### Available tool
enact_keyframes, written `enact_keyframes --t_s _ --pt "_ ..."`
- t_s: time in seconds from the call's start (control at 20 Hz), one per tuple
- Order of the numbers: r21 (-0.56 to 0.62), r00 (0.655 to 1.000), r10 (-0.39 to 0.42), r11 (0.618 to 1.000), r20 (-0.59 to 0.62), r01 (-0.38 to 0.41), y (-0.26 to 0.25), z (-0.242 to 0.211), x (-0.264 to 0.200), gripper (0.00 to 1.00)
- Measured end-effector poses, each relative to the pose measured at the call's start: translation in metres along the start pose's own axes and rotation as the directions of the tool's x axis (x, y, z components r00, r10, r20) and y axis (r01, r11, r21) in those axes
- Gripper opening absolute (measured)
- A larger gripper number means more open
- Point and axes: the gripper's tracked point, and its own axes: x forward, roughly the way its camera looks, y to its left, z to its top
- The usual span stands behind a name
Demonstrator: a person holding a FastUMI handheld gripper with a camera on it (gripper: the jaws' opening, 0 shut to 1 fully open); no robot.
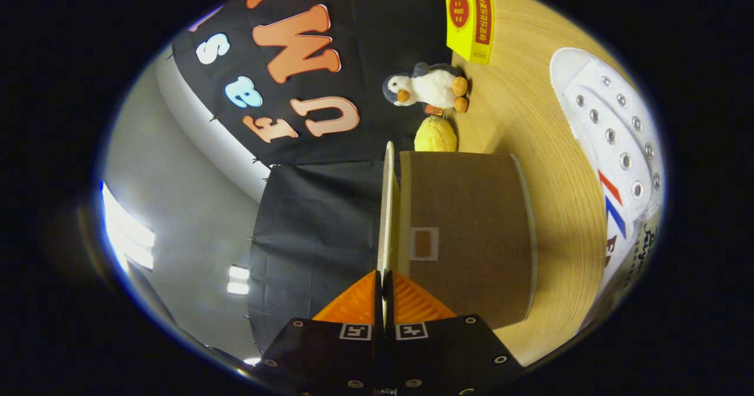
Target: Open the storage box then place both shoes into the box .Put the left shoe in first, then the right shoe, with the right side of both shoes facing outward in a uniform manner.
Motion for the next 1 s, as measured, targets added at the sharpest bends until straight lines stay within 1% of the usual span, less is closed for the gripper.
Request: enact_keyframes --t_s 0.05,0.15,0.3,0.4,0.55,0.75,0.9,1.0 --pt "-0.024 1.000 -0.025 0.999 -0.012 0.025 0.002 -0.001 0.005 0.00" --pt "-0.050 0.999 -0.032 0.998 -0.021 0.031 0.023 0.002 0.012 0.00" --pt "-0.137 0.999 -0.046 0.990 -0.025 0.042 0.063 0.006 0.024 0.00" --pt "-0.211 0.996 -0.079 0.975 -0.033 0.070 0.087 0.006 0.038 0.00" --pt "-0.323 0.991 -0.133 0.939 -0.027 0.117 0.122 0.001 0.065 0.01" --pt "-0.480 0.980 -0.198 0.860 -0.002 0.173 0.158 -0.016 0.111 0.03" --pt "-0.577 0.967 -0.256 0.790 0.000 0.209 0.168 -0.042 0.148 0.05" --pt "-0.636 0.958 -0.288 0.741 -0.009 0.217 0.169 -0.062 0.173 0.09"
